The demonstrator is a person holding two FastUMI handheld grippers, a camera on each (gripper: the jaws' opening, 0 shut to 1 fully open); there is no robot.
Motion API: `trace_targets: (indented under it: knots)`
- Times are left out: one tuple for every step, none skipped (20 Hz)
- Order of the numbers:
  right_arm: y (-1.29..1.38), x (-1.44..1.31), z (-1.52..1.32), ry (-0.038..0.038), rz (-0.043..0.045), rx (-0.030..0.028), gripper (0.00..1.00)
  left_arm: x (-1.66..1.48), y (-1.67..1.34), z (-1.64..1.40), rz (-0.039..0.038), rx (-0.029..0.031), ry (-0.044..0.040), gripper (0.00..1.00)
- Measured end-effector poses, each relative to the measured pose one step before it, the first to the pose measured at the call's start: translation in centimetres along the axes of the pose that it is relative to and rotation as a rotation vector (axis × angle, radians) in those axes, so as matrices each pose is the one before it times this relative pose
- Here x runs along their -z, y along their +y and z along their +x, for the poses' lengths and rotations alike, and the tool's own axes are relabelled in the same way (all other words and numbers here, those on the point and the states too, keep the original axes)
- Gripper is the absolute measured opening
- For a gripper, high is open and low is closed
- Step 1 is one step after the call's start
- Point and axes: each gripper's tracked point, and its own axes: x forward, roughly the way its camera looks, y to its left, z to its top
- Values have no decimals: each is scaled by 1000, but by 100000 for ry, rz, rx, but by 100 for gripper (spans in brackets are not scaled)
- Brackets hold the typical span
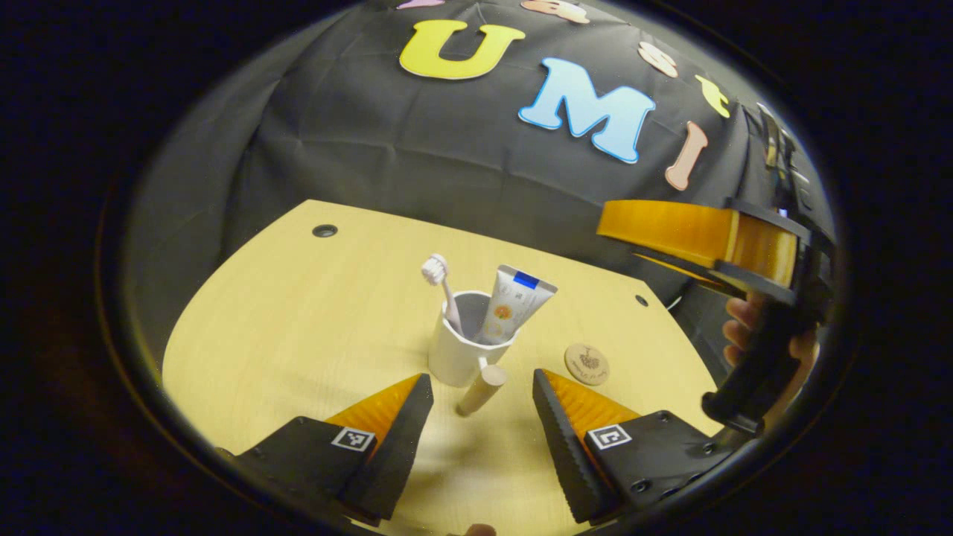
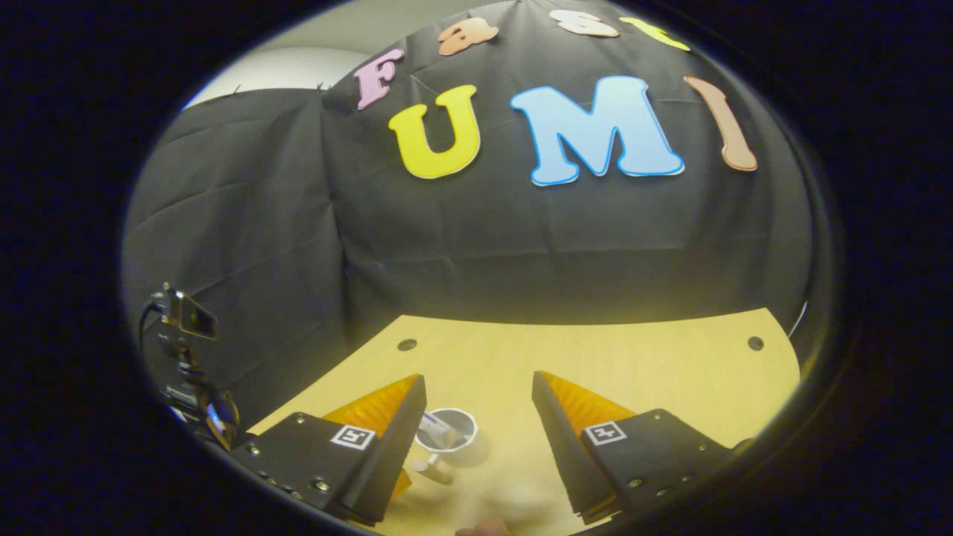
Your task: Put the toothbrush and toothpaste on the desktop into the cup, then pick up the cup and place it on the coaster on the desktop.
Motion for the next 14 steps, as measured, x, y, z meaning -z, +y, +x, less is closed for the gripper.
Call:
trace_targets:
  knots:
    - [-1048,-142,-924,-266,447,1967,86,256,-250,500,556,-279,2149,89]
    - [-1064,-58,-845,-55,287,2198,86,187,-127,482,522,-275,2264,93]
    - [-1002,179,-727,367,63,2276,86,404,-55,443,97,64,2318,93]
    - [-1054,168,-668,712,-105,2094,86,-7,-32,459,-473,-617,1483,93]
    - [-1026,315,-770,647,-169,1998,86,100,-3,569,-531,-119,1801,89]
    - [-934,174,-763,377,-29,2209,86,-130,28,429,-401,-1017,1793,89]
    - [-973,302,-626,297,-53,2093,84,-89,85,638,117,-1142,1830,89]
    - [-909,341,-736,544,-160,2153,86,110,167,503,477,-1219,1869,89]
    - [-837,555,-768,905,190,1828,84,121,177,558,602,-1405,2281,89]
    - [-631,382,-599,1038,591,1294,86,36,10,516,744,-471,2293,84]
    - [-682,637,-624,1387,1133,1297,86,245,332,721,1045,-2002,3016,89]
    - [-511,413,-489,1106,1056,764,87,300,261,949,1315,-1678,4127,89]
    - [-473,278,-347,1077,1068,750,87,331,49,642,25,44,3421,84]
    - [-600,489,-501,854,1554,953,87,351,-423,674,-1420,698,4310,84]
